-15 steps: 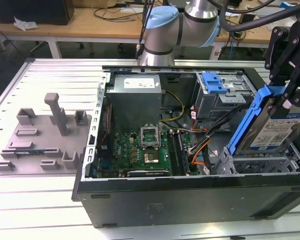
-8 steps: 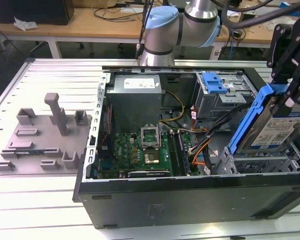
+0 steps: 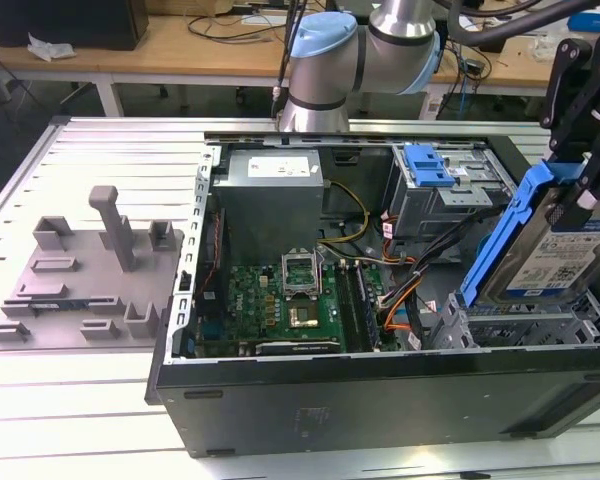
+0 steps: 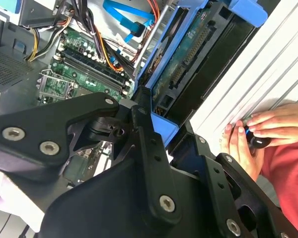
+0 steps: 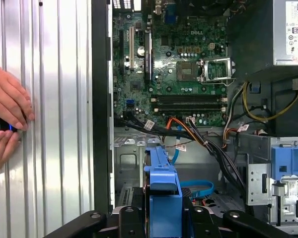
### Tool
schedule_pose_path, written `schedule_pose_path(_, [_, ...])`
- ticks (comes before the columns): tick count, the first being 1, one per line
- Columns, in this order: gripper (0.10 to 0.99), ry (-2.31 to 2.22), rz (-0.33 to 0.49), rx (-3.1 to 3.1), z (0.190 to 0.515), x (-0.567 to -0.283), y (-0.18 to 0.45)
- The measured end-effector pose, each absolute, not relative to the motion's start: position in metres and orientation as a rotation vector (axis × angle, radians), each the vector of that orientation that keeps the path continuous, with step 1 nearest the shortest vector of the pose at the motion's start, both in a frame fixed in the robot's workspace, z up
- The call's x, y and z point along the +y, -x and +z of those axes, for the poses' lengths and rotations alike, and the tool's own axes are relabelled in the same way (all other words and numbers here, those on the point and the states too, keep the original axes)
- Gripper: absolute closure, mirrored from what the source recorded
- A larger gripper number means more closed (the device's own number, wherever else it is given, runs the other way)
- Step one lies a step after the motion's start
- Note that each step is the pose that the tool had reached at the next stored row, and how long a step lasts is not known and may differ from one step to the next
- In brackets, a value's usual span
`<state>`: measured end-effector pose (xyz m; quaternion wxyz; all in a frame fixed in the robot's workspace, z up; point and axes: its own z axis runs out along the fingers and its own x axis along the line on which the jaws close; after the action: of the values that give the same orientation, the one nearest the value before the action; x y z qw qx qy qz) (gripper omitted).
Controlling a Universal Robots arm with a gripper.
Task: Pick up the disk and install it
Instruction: 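Insert the disk into the insertion slot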
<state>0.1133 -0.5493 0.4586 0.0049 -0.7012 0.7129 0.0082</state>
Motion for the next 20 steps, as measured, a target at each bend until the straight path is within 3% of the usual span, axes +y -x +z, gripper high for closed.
schedule_pose_path(20, [0.718, 2.194, 0.026, 2.234, 0.4511, -0.5471, -0.1128])
